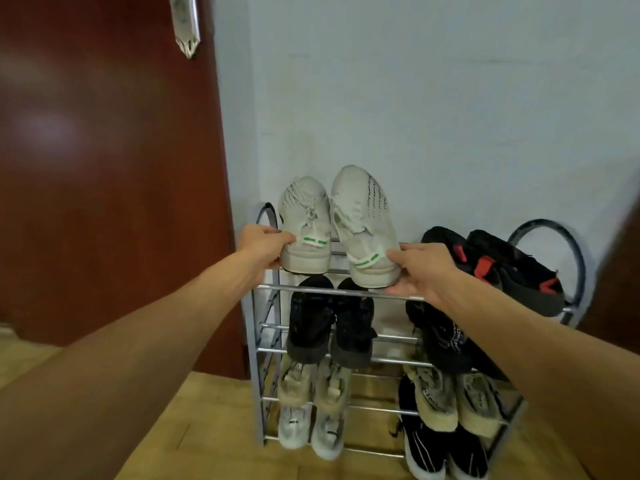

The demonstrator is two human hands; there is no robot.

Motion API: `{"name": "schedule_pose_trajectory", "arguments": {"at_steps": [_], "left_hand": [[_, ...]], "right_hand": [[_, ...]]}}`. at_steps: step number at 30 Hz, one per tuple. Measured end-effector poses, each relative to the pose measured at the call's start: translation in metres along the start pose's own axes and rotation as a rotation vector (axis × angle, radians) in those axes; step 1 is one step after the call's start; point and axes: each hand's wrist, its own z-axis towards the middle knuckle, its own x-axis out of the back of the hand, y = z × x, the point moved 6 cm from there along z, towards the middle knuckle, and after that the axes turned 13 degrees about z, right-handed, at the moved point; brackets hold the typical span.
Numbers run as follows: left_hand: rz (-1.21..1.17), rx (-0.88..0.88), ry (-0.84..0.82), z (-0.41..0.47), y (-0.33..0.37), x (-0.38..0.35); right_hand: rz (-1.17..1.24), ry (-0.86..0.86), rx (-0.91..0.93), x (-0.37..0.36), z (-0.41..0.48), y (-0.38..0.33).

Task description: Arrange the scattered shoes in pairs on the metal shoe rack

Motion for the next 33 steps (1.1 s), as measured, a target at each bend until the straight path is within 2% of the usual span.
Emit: {"name": "schedule_pose_trajectory", "arguments": {"at_steps": [5,11,19,24,27,31,33], "left_hand": [[0.118,0.031,-0.062,0.028,-0.016,-0.025],[0.203,0.07,-0.088,0.031,-0.031,-0.036],[0.254,0.027,-0.106,0.016,-0.031,-0.032],[0.397,0.036,-0.108,0.004,-0.037,-0.027],[0.34,0.068,-0.145,-0.012,-0.031,-0.024],[0.469,-0.075,-0.114,-0.041,-0.009,-0.014],[0.458,-0.143,-0.134,-0.058,0.004,-0.01]], "right_hand": [[-0.018,0.035,-0.057,0.006,0.038,0.007],[-0.028,-0.033,-0.193,-0.001,0.052,0.035],[-0.14,-0.072,-0.169,0.003,0.039,0.036],[-0.352,-0.12,-0.133,-0.005,0.03,0.039],[-0.494,-0.166,-0.144,-0.008,0.018,0.041],[-0.693,-0.207,-0.059,0.002,-0.01,0.03],[-0.775,-0.215,0.008,0.01,-0.025,0.02]]}}
